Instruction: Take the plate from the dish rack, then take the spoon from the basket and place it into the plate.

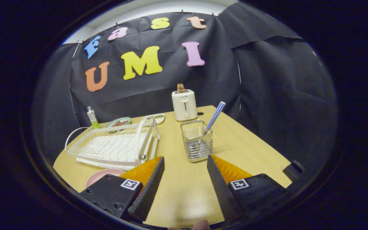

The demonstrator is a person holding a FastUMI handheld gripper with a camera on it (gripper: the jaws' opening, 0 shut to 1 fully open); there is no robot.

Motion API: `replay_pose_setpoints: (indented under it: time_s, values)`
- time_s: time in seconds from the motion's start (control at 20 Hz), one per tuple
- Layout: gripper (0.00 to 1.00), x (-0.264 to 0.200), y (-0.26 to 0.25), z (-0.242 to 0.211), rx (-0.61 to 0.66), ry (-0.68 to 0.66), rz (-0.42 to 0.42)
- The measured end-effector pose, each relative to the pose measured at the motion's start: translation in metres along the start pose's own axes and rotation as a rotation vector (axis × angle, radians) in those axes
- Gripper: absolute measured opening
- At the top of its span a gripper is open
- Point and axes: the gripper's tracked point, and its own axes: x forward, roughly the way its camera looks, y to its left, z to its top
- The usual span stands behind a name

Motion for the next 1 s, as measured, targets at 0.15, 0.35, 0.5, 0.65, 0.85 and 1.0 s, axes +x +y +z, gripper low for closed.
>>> replay_pose_setpoints:
  time_s: [0.15, 0.35, 0.5, 0.65, 0.85, 1.0]
  values:
    - [0.98, 0.014, -0.038, 0.031, -0.052, -0.074, -0.044]
    - [0.98, 0.044, -0.058, 0.059, -0.047, -0.115, 0.002]
    - [0.98, 0.076, -0.061, 0.064, -0.052, -0.081, 0.060]
    - [0.96, 0.103, -0.063, 0.068, -0.063, -0.058, 0.094]
    - [0.79, 0.131, -0.062, 0.074, -0.041, -0.038, 0.117]
    - [0.60, 0.132, -0.057, 0.073, -0.025, -0.009, 0.145]
